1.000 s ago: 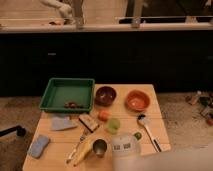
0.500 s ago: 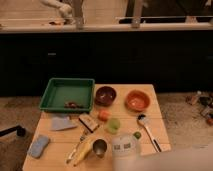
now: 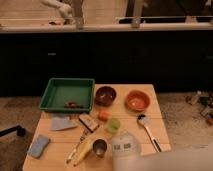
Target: Place pepper in paper cup
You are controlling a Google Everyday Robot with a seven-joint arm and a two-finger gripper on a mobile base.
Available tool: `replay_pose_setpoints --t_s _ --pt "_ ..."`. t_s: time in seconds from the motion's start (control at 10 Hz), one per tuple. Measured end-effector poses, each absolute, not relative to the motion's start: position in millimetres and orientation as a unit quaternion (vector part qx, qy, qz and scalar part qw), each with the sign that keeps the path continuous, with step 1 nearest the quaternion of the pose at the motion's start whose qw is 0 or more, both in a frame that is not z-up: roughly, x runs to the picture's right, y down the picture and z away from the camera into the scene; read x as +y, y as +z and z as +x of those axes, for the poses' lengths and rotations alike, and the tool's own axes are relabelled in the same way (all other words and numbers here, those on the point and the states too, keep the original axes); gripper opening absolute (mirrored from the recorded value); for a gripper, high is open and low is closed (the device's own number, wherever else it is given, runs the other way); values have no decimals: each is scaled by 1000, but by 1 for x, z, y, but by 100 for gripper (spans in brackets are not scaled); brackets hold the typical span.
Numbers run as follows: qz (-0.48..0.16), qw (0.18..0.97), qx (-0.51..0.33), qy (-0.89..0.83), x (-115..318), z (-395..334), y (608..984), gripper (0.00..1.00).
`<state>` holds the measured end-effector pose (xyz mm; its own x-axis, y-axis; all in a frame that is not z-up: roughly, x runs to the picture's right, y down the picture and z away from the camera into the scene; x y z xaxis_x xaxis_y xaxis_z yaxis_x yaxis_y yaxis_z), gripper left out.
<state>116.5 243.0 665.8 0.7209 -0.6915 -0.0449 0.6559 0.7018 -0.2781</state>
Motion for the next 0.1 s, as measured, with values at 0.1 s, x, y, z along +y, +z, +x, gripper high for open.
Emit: replay_pose_setpoints --t_s 0.1 --pt "-122 920 73 -366 243 116 666 64"
